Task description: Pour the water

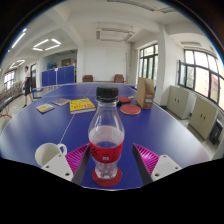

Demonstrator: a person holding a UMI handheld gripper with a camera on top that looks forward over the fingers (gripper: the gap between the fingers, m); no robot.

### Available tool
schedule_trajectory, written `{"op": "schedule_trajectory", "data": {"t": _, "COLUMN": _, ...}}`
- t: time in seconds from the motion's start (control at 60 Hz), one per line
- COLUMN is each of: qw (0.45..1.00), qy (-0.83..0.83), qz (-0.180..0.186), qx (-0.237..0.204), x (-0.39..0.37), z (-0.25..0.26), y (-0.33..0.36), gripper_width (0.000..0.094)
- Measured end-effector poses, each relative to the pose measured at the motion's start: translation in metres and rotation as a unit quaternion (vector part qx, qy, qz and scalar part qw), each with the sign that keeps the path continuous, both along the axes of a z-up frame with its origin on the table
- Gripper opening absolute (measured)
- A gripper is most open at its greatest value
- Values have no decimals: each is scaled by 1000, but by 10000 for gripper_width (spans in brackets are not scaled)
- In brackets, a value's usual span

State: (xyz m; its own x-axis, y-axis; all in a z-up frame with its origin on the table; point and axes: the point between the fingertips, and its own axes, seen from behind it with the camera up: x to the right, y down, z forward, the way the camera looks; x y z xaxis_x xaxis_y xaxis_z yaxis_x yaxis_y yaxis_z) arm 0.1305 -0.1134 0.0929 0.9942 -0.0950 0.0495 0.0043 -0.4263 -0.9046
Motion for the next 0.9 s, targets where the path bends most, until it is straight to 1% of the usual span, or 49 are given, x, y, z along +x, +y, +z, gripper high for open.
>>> {"op": "schedule_trajectory", "data": {"t": 0.033, "qw": 1000, "qy": -3, "qz": -3, "qx": -2, "x": 0, "z": 7, "y": -11, "gripper_width": 865}}
{"op": "schedule_trajectory", "data": {"t": 0.083, "qw": 1000, "qy": -7, "qz": -4, "qx": -6, "x": -2, "z": 18, "y": -31, "gripper_width": 853}}
{"op": "schedule_trajectory", "data": {"t": 0.1, "qw": 1000, "qy": -8, "qz": -4, "qx": -7, "x": 2, "z": 23, "y": -23, "gripper_width": 849}}
{"op": "schedule_trajectory", "data": {"t": 0.117, "qw": 1000, "qy": -9, "qz": -5, "qx": -8, "x": 0, "z": 26, "y": -30, "gripper_width": 854}}
{"op": "schedule_trajectory", "data": {"t": 0.267, "qw": 999, "qy": -15, "qz": -17, "qx": -23, "x": -27, "z": 64, "y": -128, "gripper_width": 852}}
{"op": "schedule_trajectory", "data": {"t": 0.283, "qw": 999, "qy": -16, "qz": -18, "qx": -24, "x": -20, "z": 67, "y": -118, "gripper_width": 852}}
{"op": "schedule_trajectory", "data": {"t": 0.433, "qw": 999, "qy": -30, "qz": -33, "qx": -28, "x": -36, "z": 105, "y": -222, "gripper_width": 851}}
{"op": "schedule_trajectory", "data": {"t": 0.45, "qw": 999, "qy": -31, "qz": -33, "qx": -29, "x": -36, "z": 104, "y": -219, "gripper_width": 851}}
{"op": "schedule_trajectory", "data": {"t": 0.567, "qw": 998, "qy": -28, "qz": -40, "qx": -28, "x": -49, "z": 120, "y": -280, "gripper_width": 852}}
{"op": "schedule_trajectory", "data": {"t": 0.7, "qw": 999, "qy": -16, "qz": -43, "qx": -28, "x": -64, "z": 130, "y": -329, "gripper_width": 853}}
{"op": "schedule_trajectory", "data": {"t": 0.817, "qw": 999, "qy": -14, "qz": -43, "qx": -28, "x": -73, "z": 135, "y": -357, "gripper_width": 853}}
{"op": "schedule_trajectory", "data": {"t": 0.9, "qw": 998, "qy": -26, "qz": -49, "qx": -25, "x": -70, "z": 143, "y": -371, "gripper_width": 854}}
